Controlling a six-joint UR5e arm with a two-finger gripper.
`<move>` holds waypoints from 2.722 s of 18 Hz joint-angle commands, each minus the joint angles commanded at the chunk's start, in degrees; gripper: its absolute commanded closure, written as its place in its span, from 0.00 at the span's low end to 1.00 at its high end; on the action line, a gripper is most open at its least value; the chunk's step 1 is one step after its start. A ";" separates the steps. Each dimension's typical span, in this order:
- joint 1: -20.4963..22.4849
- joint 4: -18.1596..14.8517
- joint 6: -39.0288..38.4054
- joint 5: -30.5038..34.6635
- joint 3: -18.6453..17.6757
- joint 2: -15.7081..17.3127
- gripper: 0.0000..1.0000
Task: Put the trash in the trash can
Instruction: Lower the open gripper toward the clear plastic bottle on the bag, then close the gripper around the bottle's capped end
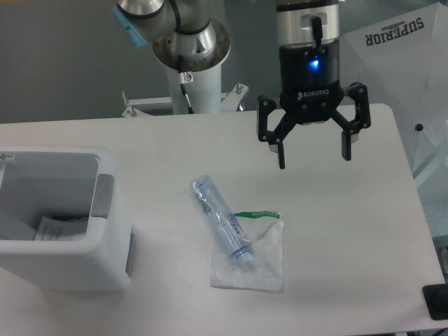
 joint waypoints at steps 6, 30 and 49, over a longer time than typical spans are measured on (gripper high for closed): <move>-1.49 0.18 0.26 3.25 -2.80 0.96 0.00; -9.75 1.23 -13.88 6.77 -13.80 -14.50 0.00; -10.81 5.62 -18.11 12.22 -11.52 -23.11 0.00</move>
